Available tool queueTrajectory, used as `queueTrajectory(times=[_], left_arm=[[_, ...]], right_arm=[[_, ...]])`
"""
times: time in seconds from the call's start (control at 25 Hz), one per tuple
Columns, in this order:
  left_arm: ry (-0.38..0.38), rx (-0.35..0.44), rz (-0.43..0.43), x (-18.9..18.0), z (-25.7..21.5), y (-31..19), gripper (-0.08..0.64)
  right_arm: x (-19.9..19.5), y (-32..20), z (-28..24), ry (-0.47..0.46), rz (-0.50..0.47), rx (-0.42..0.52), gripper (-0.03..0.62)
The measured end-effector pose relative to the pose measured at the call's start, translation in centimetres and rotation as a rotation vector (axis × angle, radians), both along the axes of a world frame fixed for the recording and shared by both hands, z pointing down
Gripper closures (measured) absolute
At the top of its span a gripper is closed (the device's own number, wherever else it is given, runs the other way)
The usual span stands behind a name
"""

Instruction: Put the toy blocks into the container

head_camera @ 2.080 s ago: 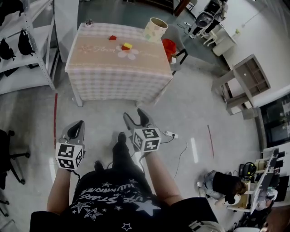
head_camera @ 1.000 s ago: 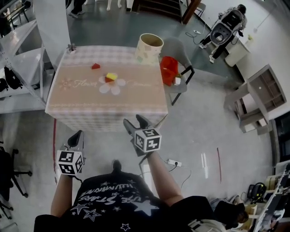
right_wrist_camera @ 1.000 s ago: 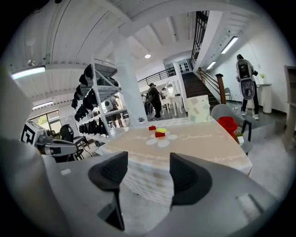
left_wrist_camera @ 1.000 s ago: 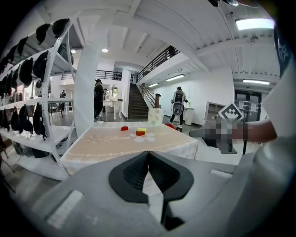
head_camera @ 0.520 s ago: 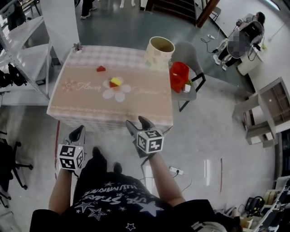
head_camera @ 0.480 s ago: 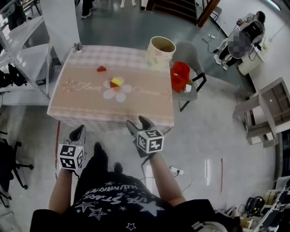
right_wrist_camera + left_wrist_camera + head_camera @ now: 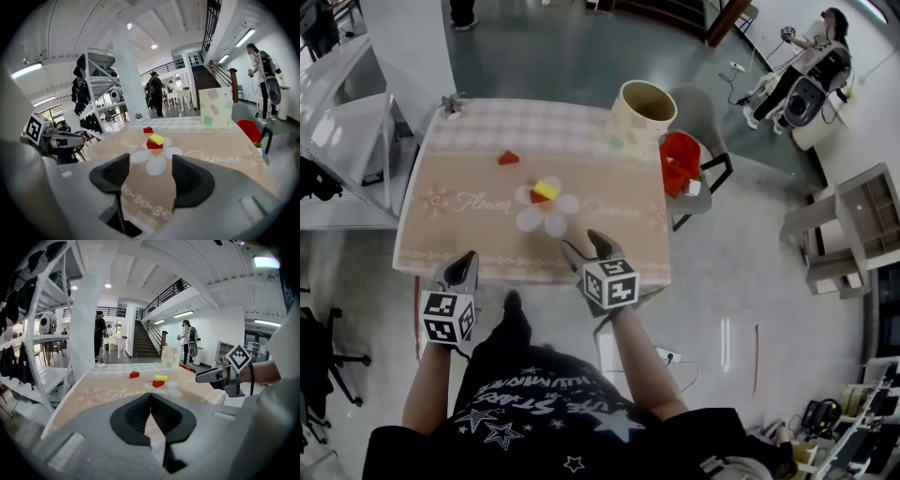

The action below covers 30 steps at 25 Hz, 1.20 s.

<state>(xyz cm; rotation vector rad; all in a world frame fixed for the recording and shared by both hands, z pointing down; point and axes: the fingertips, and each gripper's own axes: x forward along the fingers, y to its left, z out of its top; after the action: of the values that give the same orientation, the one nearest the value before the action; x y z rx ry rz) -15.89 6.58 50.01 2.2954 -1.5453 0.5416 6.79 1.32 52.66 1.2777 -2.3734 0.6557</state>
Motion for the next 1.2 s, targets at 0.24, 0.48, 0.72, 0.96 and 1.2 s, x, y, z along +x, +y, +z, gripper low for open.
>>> queueTrajectory(times=[0.24, 0.48, 0.72, 0.96, 1.2], left_arm=[[0.015, -0.011, 0.037, -0.9, 0.3, -5.9, 0.549], [0.024, -0.040, 0.073, -1.3, 1.1, -9.5, 0.549], [0.035, -0.043, 0.101, -1.8, 1.6, -12.5, 0.550], [0.062, -0.072, 0.117, -2.5, 2.5, -14.2, 0.549], [0.074, -0.093, 0.123, -3.1, 3.1, -15.2, 0.549]], right_arm=[[-2.8, -5.3, 0.8, 0.042, -0.024, -0.019, 0.305], [-3.9, -9.0, 1.2, 0.119, -0.052, -0.026, 0.305], [-5.6, -11.3, 3.1, 0.194, -0.135, -0.097, 0.305], [-6.7, -12.3, 5.3, 0.319, -0.221, -0.140, 0.307], [-7.1, -12.4, 6.0, 0.425, -0.298, -0.160, 0.371]])
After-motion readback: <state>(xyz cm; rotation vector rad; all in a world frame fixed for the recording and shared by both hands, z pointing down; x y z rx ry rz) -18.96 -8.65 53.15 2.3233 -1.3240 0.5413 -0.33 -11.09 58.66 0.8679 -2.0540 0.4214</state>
